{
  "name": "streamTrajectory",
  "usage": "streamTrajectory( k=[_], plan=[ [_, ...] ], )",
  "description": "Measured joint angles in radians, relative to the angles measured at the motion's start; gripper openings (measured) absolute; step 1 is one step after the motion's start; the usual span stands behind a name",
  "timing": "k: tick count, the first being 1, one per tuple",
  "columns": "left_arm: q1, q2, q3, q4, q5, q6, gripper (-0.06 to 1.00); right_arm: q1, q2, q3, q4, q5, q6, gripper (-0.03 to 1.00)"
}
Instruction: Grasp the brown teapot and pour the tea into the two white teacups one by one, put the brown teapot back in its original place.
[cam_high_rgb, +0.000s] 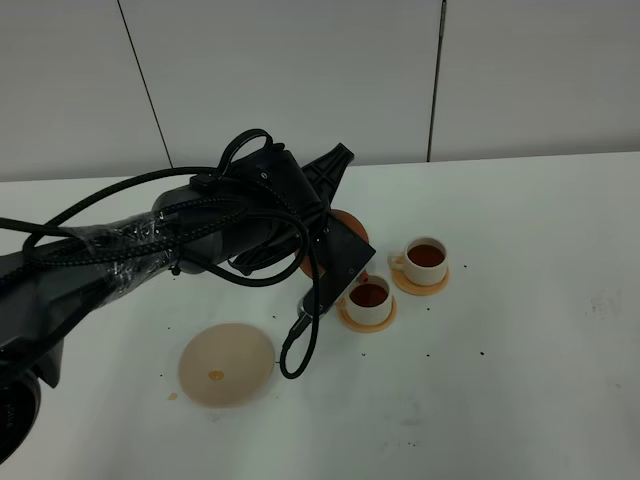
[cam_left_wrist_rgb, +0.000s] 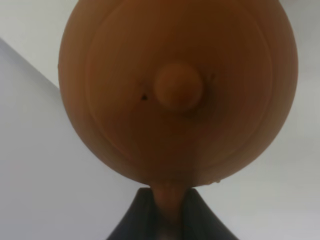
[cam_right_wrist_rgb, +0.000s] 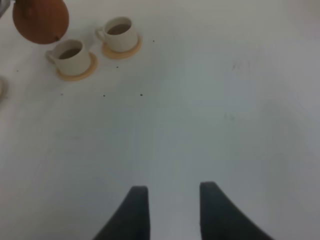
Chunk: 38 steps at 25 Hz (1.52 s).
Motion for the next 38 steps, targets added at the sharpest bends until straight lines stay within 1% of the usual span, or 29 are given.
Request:
streamTrajectory(
  k=[3, 5, 8, 11, 14, 21, 23, 26, 28, 32, 36, 38],
  plan=[
    [0.008, -0.018, 0.0, -0.012, 0.032, -0.05, 0.17, 0.0, 0.0, 0.0, 0.0, 0.0, 0.0, 0.24],
    [0.022, -0.031, 0.0, -0.049, 0.056, -0.076, 0.17, 0.0, 0.0, 0.0, 0.0, 0.0, 0.0, 0.24],
    [0.054, -0.044, 0.0, -0.144, 0.101, -0.089, 0.17, 0.0, 0.0, 0.0, 0.0, 0.0, 0.0, 0.24],
    [0.091, -0.051, 0.0, -0.262, 0.155, -0.092, 0.17, 0.0, 0.0, 0.0, 0.0, 0.0, 0.0, 0.24],
    [0.117, -0.051, 0.0, -0.353, 0.205, -0.093, 0.17, 0.0, 0.0, 0.0, 0.0, 0.0, 0.0, 0.24],
    [0.16, -0.051, 0.0, -0.52, 0.25, -0.1, 0.17, 0.0, 0.0, 0.0, 0.0, 0.0, 0.0, 0.24],
    [0.17, -0.051, 0.0, -0.55, 0.27, -0.11, 0.17, 0.0, 0.0, 0.0, 0.0, 0.0, 0.0, 0.24],
    [0.182, -0.051, 0.0, -0.575, 0.308, -0.142, 0.17, 0.0, 0.0, 0.0, 0.0, 0.0, 0.0, 0.24],
    [0.193, -0.051, 0.0, -0.608, 0.326, -0.16, 0.17, 0.0, 0.0, 0.0, 0.0, 0.0, 0.0, 0.24],
    [0.215, -0.051, 0.0, -0.682, 0.338, -0.192, 0.17, 0.0, 0.0, 0.0, 0.0, 0.0, 0.0, 0.24],
    [0.23, -0.051, 0.0, -0.739, 0.339, -0.21, 0.17, 0.0, 0.0, 0.0, 0.0, 0.0, 0.0, 0.24],
    [0.235, -0.051, 0.0, -0.751, 0.34, -0.213, 0.17, 0.0, 0.0, 0.0, 0.0, 0.0, 0.0, 0.24]
  ],
)
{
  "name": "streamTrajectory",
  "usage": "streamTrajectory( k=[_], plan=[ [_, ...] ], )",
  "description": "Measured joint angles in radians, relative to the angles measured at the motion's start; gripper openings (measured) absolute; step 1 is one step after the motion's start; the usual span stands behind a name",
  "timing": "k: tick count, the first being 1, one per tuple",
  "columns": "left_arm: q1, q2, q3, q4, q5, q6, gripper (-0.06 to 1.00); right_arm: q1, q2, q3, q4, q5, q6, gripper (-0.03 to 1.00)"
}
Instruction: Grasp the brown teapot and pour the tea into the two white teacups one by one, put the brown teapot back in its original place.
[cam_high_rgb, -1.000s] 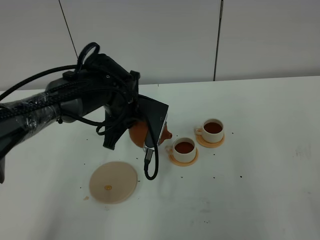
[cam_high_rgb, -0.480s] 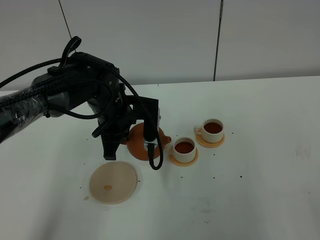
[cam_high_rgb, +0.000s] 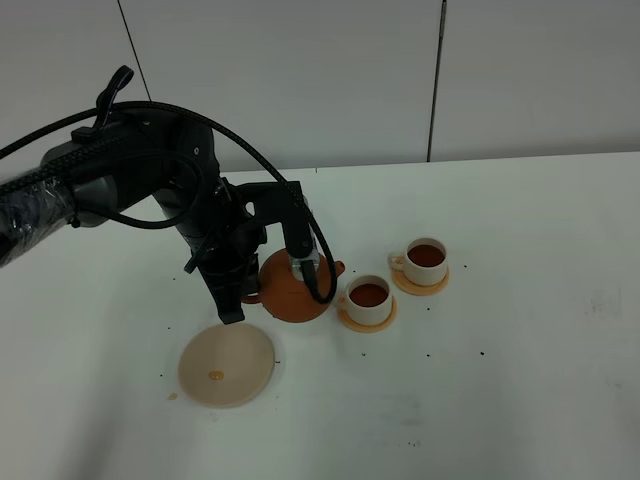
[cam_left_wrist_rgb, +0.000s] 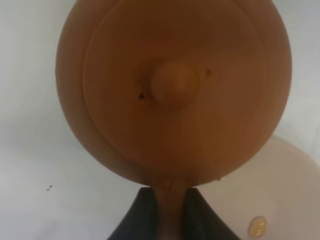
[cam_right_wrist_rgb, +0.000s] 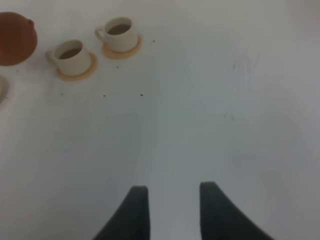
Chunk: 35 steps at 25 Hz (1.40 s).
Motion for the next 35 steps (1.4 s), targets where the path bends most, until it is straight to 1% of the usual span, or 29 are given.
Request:
streamTrajectory(
  k=[6, 9, 11, 14, 17, 19, 22, 25, 27, 29, 31, 35],
  plan=[
    [0.004, -0.029, 0.0, -0.01, 0.028, -0.011, 0.17, 0.0, 0.0, 0.0, 0.0, 0.0, 0.0, 0.24],
    [0.004, -0.066, 0.0, -0.011, 0.08, -0.066, 0.17, 0.0, 0.0, 0.0, 0.0, 0.0, 0.0, 0.24],
    [0.007, -0.088, -0.001, -0.012, 0.123, -0.128, 0.17, 0.0, 0.0, 0.0, 0.0, 0.0, 0.0, 0.24],
    [0.024, -0.115, -0.001, -0.014, 0.187, -0.251, 0.17, 0.0, 0.0, 0.0, 0.001, 0.0, 0.0, 0.24],
    [0.041, -0.138, -0.001, -0.013, 0.232, -0.423, 0.17, 0.0, 0.0, 0.0, 0.001, 0.0, 0.0, 0.24],
    [0.046, -0.146, -0.001, 0.005, 0.268, -0.512, 0.17, 0.0, 0.0, 0.0, 0.001, 0.0, 0.0, 0.24],
    [0.045, -0.164, 0.029, 0.029, 0.281, -0.645, 0.17, 0.0, 0.0, 0.0, 0.002, 0.0, -0.001, 0.24],
    [0.057, -0.199, 0.115, 0.033, 0.253, -0.732, 0.17, 0.0, 0.0, 0.0, 0.003, 0.0, -0.001, 0.24],
    [0.065, -0.227, 0.19, 0.036, 0.202, -0.779, 0.17, 0.0, 0.0, 0.0, 0.003, 0.0, -0.001, 0.24],
    [0.069, -0.256, 0.279, 0.036, 0.125, -0.821, 0.17, 0.0, 0.0, 0.0, 0.003, 0.0, -0.001, 0.24],
    [0.073, -0.28, 0.356, 0.035, 0.051, -0.848, 0.17, 0.0, 0.0, 0.0, 0.003, 0.0, -0.001, 0.24],
    [0.074, -0.29, 0.473, 0.016, -0.074, -0.864, 0.17, 0.0, 0.0, 0.0, 0.003, 0.0, -0.001, 0.24]
  ],
)
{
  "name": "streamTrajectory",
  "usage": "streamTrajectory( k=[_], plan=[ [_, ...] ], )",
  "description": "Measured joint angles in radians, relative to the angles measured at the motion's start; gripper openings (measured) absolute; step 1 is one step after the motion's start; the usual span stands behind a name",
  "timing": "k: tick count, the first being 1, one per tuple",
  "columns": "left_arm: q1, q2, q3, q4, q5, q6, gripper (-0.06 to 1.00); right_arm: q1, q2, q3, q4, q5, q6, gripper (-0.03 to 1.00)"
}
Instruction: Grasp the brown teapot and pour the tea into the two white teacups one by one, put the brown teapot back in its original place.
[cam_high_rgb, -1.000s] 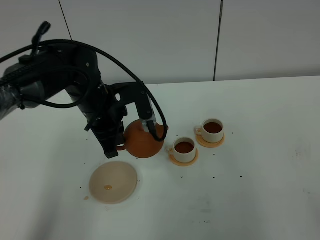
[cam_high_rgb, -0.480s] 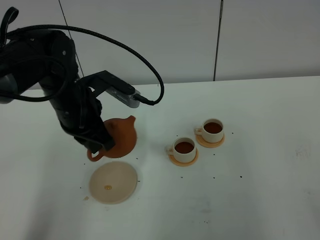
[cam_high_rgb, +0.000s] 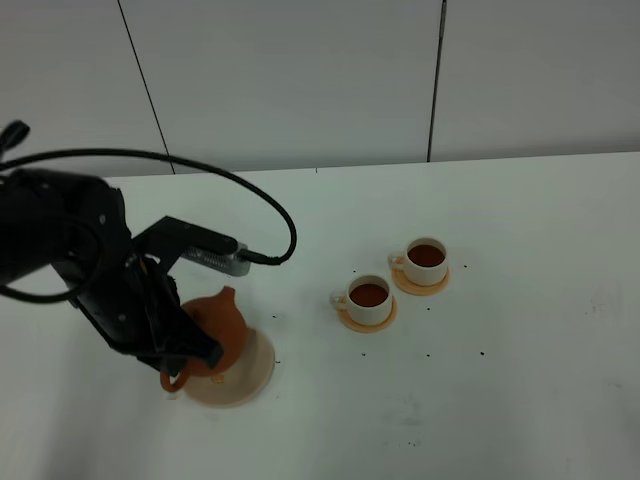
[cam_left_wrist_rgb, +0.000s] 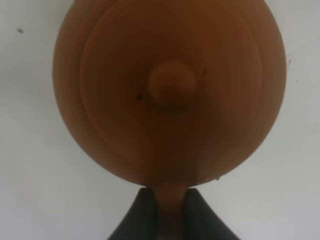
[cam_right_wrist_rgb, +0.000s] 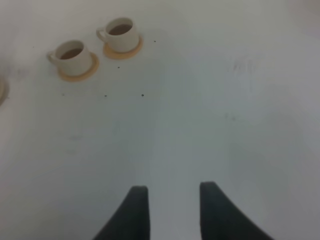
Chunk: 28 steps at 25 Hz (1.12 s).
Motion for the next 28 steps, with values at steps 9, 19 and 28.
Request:
streamTrajectory(
  k=[9, 19, 28],
  plan=[
    [0.0, 0.007, 0.058, -0.01, -0.14, -0.005, 0.17, 0.0, 0.0, 0.0, 0.0, 0.0, 0.0, 0.24],
    [0.0, 0.06, 0.059, -0.01, -0.147, -0.002, 0.17, 0.0, 0.0, 0.0, 0.0, 0.0, 0.0, 0.24],
    [0.0, 0.06, 0.059, -0.01, -0.124, 0.02, 0.17, 0.0, 0.0, 0.0, 0.0, 0.0, 0.0, 0.24]
  ],
)
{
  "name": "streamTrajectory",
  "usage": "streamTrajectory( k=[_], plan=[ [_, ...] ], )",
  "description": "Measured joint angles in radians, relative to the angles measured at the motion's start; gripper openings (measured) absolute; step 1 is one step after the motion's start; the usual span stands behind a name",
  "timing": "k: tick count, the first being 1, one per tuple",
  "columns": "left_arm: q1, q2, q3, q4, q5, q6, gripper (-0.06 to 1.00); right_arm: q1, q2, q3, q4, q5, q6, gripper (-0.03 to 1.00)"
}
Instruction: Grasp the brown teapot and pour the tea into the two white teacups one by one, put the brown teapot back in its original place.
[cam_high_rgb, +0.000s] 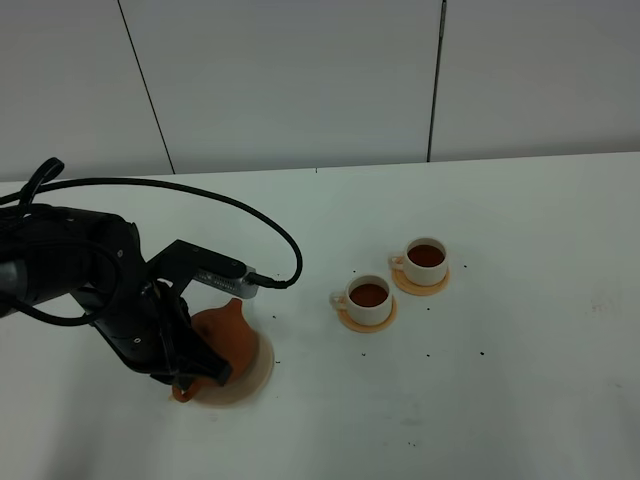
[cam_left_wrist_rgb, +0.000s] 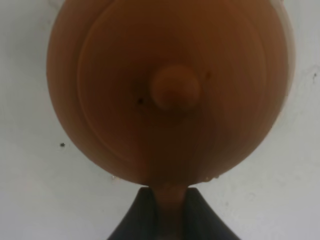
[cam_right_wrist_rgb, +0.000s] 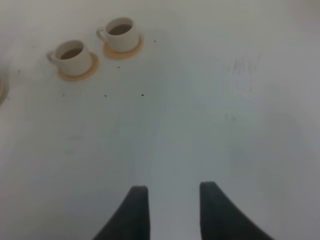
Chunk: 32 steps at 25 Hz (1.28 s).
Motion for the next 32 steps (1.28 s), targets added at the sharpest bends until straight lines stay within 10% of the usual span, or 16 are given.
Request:
streamTrajectory(
  k=[17, 32],
  plan=[
    [0.0, -0.073, 0.0, 0.0, 0.049, 0.002, 0.49, 0.0, 0.0, 0.0, 0.001, 0.0, 0.0, 0.24],
    [0.221, -0.688, 0.206, 0.085, 0.483, -0.117, 0.42, 0.0, 0.0, 0.0, 0.001, 0.0, 0.0, 0.24]
  ],
)
